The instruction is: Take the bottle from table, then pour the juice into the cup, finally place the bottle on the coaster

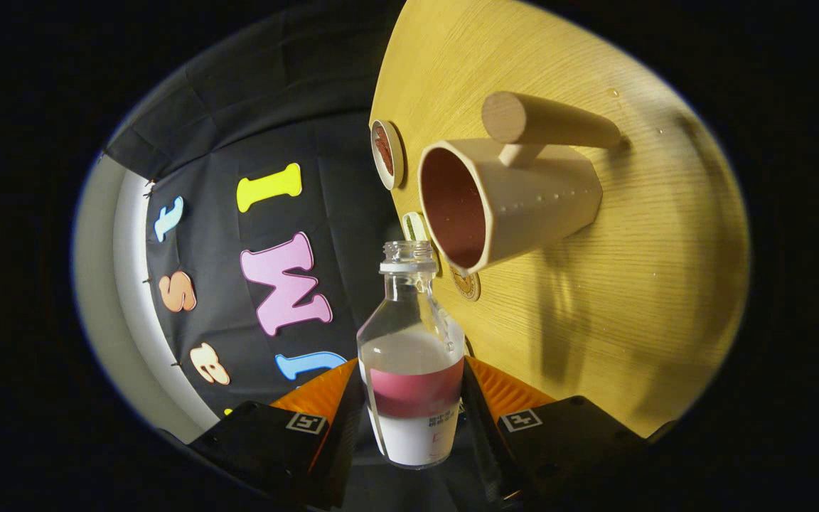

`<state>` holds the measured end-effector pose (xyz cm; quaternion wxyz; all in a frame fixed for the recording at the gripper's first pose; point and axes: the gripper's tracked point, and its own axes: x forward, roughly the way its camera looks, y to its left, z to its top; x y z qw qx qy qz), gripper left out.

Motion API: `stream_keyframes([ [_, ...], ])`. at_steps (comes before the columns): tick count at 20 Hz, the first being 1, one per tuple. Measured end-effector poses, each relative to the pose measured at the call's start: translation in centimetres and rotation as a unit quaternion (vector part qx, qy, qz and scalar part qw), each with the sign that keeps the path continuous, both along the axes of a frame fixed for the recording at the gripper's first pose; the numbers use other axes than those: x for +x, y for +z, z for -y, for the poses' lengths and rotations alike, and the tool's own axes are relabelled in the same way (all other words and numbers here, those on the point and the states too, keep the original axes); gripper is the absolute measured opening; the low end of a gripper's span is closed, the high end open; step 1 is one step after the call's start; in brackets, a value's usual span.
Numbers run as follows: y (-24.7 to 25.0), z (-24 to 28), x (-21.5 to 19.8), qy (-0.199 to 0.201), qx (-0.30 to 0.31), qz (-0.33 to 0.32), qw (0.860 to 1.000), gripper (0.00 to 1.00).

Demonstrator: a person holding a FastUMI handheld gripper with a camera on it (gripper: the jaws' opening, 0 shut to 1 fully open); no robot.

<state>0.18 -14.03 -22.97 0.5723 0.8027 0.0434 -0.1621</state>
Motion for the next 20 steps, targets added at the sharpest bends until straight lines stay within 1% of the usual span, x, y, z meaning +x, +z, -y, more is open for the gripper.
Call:
stream_keyframes([
  [4, 0.2, 0.4, 0.0, 0.014, 0.032, 0.007, 0.999, 0.73],
  [13, 0.6, 0.4, -0.8, 0.038, 0.058, 0.013, 0.997, 0.73],
  [20, 1.6, 0.6, -0.7, 0.027, 0.082, 0.024, 0.996, 0.74],
])
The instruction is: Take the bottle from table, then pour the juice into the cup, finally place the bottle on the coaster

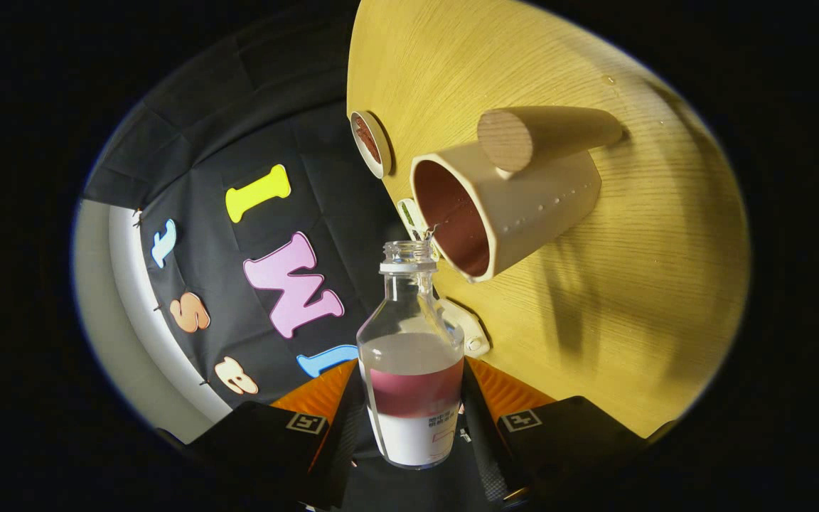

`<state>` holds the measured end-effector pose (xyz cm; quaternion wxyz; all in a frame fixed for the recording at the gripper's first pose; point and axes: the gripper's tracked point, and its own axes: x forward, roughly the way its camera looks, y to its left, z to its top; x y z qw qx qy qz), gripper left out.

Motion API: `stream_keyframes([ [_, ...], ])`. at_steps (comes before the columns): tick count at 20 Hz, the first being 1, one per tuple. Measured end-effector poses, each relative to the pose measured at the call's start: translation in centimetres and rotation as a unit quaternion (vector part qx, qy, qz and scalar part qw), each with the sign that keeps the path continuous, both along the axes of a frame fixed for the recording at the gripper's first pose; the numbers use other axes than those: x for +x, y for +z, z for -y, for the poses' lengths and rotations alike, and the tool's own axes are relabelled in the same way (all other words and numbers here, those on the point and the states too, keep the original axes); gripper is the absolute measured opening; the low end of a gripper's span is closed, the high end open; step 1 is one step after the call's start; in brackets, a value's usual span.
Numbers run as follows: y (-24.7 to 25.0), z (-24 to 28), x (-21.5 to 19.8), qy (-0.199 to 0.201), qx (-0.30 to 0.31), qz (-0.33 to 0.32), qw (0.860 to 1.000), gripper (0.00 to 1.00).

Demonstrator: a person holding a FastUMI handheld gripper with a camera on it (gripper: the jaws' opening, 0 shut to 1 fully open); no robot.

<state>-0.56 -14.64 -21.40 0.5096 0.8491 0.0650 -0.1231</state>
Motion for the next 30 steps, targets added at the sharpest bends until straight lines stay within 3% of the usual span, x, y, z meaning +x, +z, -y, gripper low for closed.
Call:
stream_keyframes([
  [19, 1.9, 0.3, 0.7, -0.027, 0.083, 0.001, 0.996, 0.74],
  [30, 3.0, 1.6, 0.9, -0.07, 0.165, -0.006, 0.984, 0.74],
])
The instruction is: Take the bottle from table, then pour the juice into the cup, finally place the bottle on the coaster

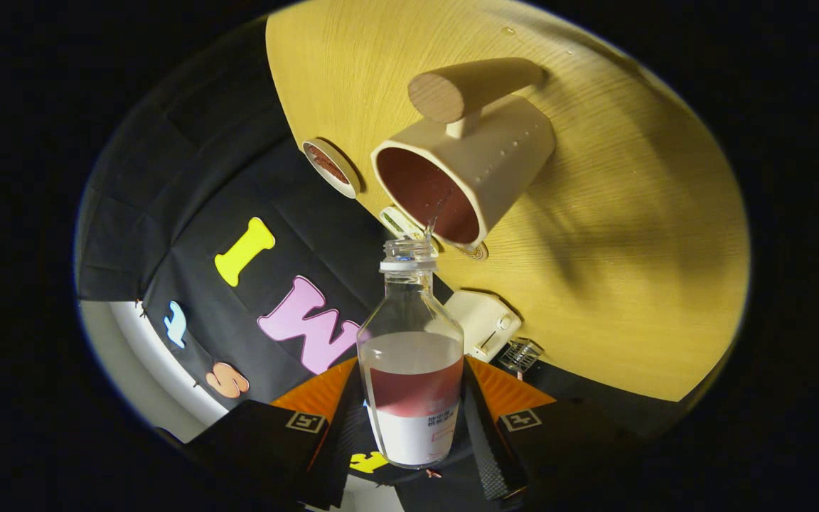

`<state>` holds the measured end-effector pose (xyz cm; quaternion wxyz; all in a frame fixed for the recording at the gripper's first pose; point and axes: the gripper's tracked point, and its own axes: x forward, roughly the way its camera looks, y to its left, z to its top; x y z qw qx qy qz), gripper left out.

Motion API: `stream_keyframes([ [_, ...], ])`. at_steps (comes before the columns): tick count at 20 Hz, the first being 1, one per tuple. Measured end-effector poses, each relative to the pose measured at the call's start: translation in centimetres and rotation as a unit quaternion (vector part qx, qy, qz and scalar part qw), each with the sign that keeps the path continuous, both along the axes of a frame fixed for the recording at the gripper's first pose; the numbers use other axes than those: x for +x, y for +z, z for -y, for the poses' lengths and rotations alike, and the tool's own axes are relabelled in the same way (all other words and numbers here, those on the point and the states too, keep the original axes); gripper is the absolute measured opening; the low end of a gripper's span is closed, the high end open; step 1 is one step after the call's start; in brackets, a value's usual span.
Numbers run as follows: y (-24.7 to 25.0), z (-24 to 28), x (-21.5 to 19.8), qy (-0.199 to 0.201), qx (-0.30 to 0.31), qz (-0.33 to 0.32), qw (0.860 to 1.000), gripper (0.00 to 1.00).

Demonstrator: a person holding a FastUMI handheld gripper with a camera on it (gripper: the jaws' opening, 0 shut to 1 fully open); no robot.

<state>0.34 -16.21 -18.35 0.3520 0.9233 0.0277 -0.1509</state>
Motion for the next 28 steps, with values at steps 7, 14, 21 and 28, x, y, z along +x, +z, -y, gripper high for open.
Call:
stream_keyframes([
  [7, 0.9, 2.0, 1.0, -0.056, 0.044, 0.011, 0.997, 0.74],
  [14, 1.8, 3.7, 1.1, -0.099, 0.068, 0.018, 0.993, 0.74],
  [21, 2.3, 2.7, 1.5, -0.085, 0.068, 0.019, 0.994, 0.74],
  [28, 2.5, 2.6, 1.6, -0.086, 0.059, 0.017, 0.994, 0.74],
])
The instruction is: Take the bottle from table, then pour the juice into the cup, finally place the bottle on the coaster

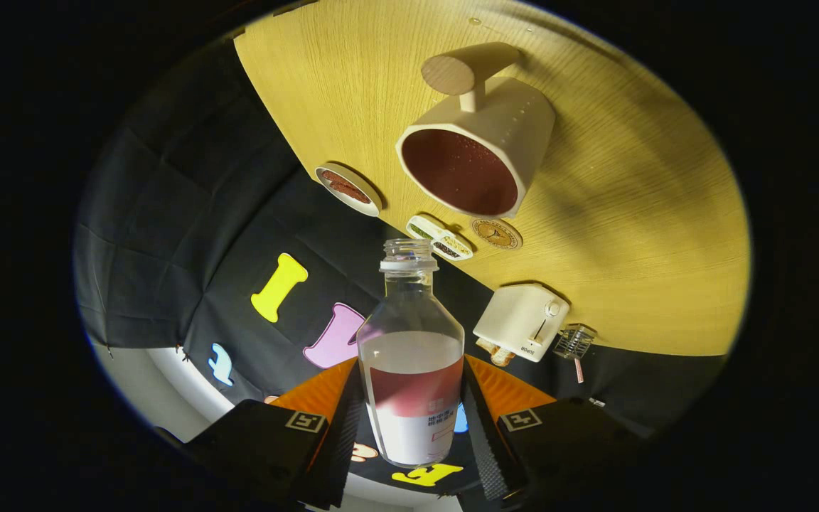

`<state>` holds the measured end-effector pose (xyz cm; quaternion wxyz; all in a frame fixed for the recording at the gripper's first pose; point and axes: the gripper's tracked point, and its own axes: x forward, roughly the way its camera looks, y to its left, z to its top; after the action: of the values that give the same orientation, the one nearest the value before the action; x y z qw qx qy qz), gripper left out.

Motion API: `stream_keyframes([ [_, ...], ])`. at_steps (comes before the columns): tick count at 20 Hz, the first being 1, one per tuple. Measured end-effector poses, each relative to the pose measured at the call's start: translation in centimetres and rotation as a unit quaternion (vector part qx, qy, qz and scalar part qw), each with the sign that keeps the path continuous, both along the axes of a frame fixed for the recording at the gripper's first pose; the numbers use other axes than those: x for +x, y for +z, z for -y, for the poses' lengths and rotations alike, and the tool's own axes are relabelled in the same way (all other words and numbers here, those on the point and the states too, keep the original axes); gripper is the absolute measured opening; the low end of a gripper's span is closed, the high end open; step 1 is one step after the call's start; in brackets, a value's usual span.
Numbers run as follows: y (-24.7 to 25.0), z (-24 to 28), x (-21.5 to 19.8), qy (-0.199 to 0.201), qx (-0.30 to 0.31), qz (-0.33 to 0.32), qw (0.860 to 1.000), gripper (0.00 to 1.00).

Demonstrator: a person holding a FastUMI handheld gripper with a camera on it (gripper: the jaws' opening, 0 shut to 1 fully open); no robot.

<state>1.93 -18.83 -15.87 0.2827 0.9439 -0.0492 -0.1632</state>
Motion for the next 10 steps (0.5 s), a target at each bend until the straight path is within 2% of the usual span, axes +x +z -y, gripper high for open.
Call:
stream_keyframes([
  [6, -0.54, 0.07, 0.01, -0.01, -0.018, -0.01, 1.0, 0.74],
  [10, -0.89, -0.77, -0.63, 0.003, -0.063, -0.019, 0.998, 0.74],
])
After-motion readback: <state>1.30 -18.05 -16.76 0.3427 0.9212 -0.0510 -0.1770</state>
